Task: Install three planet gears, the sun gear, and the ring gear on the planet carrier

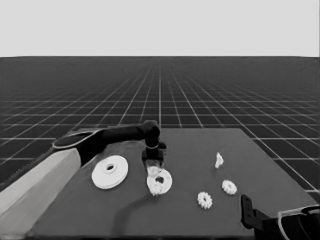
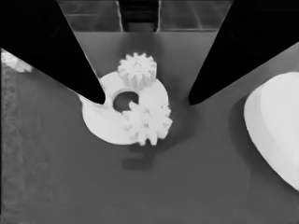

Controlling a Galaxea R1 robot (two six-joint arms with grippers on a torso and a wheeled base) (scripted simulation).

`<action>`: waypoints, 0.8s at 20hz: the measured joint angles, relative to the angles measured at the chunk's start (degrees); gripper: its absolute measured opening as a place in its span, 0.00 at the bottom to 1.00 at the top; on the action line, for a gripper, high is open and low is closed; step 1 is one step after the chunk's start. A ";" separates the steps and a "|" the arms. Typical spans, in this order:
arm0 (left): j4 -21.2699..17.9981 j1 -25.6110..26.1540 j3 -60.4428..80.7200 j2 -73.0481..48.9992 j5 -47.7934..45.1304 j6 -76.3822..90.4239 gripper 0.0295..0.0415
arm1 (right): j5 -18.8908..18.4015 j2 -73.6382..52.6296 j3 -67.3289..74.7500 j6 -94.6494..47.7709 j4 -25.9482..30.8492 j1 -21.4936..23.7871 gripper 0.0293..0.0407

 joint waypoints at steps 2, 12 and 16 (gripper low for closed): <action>-1.79 -2.09 0.97 -0.27 0.78 -0.54 0.75 | 0.00 0.00 0.00 0.00 0.00 0.00 0.81; 5.67 -18.66 71.73 -61.84 -40.83 74.99 0.81 | 0.00 0.00 0.00 0.00 0.00 0.00 0.81; 6.69 -21.05 81.82 -72.40 -45.95 85.93 0.75 | 0.00 0.00 0.00 0.00 0.00 0.00 0.81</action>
